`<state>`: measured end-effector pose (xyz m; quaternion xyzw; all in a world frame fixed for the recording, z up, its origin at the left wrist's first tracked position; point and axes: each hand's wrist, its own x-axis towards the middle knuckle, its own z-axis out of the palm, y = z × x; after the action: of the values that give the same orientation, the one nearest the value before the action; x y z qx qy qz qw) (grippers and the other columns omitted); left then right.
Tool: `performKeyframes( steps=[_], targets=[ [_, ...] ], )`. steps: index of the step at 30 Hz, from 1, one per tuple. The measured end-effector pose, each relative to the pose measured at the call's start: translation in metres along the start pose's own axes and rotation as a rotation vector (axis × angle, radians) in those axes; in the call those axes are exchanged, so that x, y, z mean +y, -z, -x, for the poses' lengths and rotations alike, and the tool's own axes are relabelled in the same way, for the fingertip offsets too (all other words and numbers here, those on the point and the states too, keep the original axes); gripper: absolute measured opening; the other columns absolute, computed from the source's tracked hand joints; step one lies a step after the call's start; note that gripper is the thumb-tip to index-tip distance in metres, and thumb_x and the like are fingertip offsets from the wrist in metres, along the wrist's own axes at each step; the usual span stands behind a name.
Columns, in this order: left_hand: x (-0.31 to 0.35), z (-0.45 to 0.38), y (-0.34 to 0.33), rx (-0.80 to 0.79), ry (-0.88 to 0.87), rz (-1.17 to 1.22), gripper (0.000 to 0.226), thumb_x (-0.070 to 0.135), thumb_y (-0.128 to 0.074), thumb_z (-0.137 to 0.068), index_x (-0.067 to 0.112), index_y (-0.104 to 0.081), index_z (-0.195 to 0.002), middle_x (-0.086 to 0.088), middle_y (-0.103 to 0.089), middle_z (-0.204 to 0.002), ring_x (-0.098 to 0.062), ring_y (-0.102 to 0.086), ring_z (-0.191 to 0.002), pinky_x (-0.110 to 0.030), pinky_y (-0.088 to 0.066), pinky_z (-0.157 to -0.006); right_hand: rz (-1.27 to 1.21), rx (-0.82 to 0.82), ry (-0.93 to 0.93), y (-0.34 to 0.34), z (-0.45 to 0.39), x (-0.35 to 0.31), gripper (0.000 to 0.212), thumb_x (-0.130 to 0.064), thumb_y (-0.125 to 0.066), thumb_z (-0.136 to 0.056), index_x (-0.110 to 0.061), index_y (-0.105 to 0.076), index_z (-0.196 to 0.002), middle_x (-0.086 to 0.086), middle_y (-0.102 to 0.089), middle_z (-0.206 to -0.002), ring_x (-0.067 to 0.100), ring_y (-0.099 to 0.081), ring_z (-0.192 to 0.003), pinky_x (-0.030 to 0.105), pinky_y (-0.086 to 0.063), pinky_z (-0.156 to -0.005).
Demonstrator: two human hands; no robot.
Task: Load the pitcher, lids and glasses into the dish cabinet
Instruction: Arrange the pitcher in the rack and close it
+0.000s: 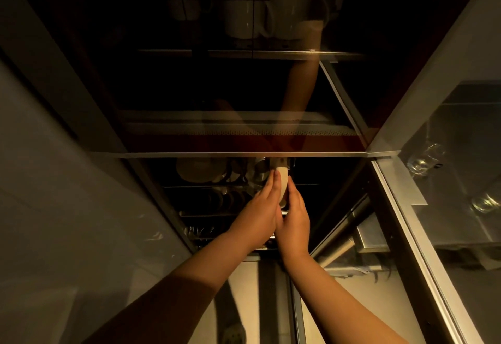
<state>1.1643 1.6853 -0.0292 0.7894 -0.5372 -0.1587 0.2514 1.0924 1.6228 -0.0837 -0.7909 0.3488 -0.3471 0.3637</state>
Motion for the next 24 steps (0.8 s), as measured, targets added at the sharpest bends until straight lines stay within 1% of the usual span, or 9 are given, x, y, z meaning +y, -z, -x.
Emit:
performKeyframes(
  steps=[2, 7, 10, 12, 14, 17, 19, 22, 24],
  targets=[
    [0.000, -0.003, 0.001, 0.023, 0.026, 0.038, 0.077, 0.014, -0.039, -0.099, 0.027, 0.024, -0.142, 0.002, 0.013, -0.158, -0.022, -0.042, -0.128, -0.030, -0.046, -0.097, 0.014, -0.028, 0.014, 0.000, -0.003, 0.000, 0.064, -0.012, -0.061, -0.089, -0.022, -0.029, -0.145, -0.008, -0.042, -0.138, -0.008, -0.035, -0.120, -0.002, -0.026, -0.092],
    [0.000, -0.012, 0.002, -0.001, 0.035, 0.037, 0.068, 0.016, -0.036, -0.100, 0.023, 0.012, -0.148, -0.002, 0.006, -0.158, -0.023, -0.020, -0.142, -0.032, -0.030, -0.111, 0.021, -0.029, 0.005, 0.001, -0.011, 0.001, 0.064, -0.011, -0.059, -0.090, -0.021, -0.028, -0.145, 0.001, -0.041, -0.143, 0.001, -0.038, -0.124, 0.012, -0.031, -0.099],
    [-0.002, -0.016, 0.003, -0.024, 0.028, -0.050, 0.069, 0.015, -0.039, -0.100, 0.019, 0.010, -0.149, -0.006, 0.005, -0.158, -0.024, -0.019, -0.142, -0.033, -0.031, -0.111, 0.021, -0.012, -0.009, -0.002, -0.015, 0.001, 0.060, -0.013, -0.058, -0.092, -0.020, -0.031, -0.144, 0.003, -0.042, -0.141, 0.005, -0.041, -0.123, 0.017, -0.034, -0.098],
    [-0.005, -0.017, 0.003, -0.054, 0.002, -0.155, 0.075, 0.009, -0.043, -0.097, 0.015, 0.011, -0.148, -0.008, 0.005, -0.158, -0.024, -0.017, -0.142, -0.034, -0.032, -0.111, 0.027, 0.012, -0.025, -0.005, -0.016, 0.002, 0.057, -0.014, -0.057, -0.092, -0.019, -0.032, -0.144, 0.003, -0.044, -0.140, 0.003, -0.041, -0.121, 0.016, -0.033, -0.097],
    [-0.011, -0.016, 0.000, -0.075, -0.021, -0.251, 0.082, 0.002, -0.047, -0.092, 0.013, 0.013, -0.148, -0.010, 0.006, -0.158, -0.023, -0.010, -0.144, -0.034, -0.027, -0.113, 0.038, 0.020, -0.020, -0.007, -0.015, 0.005, 0.059, -0.012, -0.056, -0.092, -0.021, -0.030, -0.145, 0.003, -0.043, -0.140, 0.003, -0.041, -0.122, 0.012, -0.032, -0.097],
    [-0.021, -0.016, -0.001, -0.067, -0.067, -0.383, 0.085, -0.002, -0.048, -0.089, 0.009, 0.013, -0.147, -0.014, 0.003, -0.157, -0.024, -0.005, -0.145, -0.030, -0.011, -0.115, 0.067, -0.046, 0.015, -0.007, -0.008, 0.013, 0.073, -0.004, -0.056, -0.089, -0.028, -0.019, -0.147, -0.001, -0.036, -0.145, -0.003, -0.034, -0.125, 0.000, -0.025, -0.097],
    [-0.027, -0.018, -0.002, -0.073, -0.079, -0.424, 0.085, -0.002, -0.048, -0.088, 0.007, 0.014, -0.147, -0.016, 0.002, -0.157, -0.025, -0.006, -0.145, -0.029, -0.007, -0.114, 0.117, -0.111, 0.055, -0.006, -0.002, 0.019, 0.084, 0.001, -0.057, -0.085, -0.029, -0.011, -0.148, -0.002, -0.029, -0.150, -0.005, -0.025, -0.130, -0.001, -0.019, -0.099],
    [-0.031, -0.017, -0.007, -0.112, -0.061, -0.349, 0.088, -0.003, -0.048, -0.088, 0.010, 0.016, -0.146, -0.014, 0.006, -0.157, -0.024, -0.005, -0.145, -0.031, -0.010, -0.115, 0.165, -0.185, 0.112, -0.003, 0.001, 0.026, 0.090, 0.004, -0.058, -0.082, -0.028, -0.005, -0.148, -0.004, -0.020, -0.154, -0.003, -0.017, -0.135, 0.000, -0.013, -0.103],
    [-0.029, -0.016, -0.010, -0.159, -0.031, -0.213, 0.087, -0.001, -0.046, -0.091, 0.015, 0.018, -0.146, -0.009, 0.011, -0.157, -0.022, -0.006, -0.145, -0.032, -0.022, -0.114, 0.154, -0.195, 0.073, -0.002, -0.002, 0.027, 0.084, 0.002, -0.056, -0.085, -0.027, -0.008, -0.148, -0.004, -0.021, -0.154, -0.007, -0.016, -0.133, -0.003, -0.013, -0.100]
  ],
)
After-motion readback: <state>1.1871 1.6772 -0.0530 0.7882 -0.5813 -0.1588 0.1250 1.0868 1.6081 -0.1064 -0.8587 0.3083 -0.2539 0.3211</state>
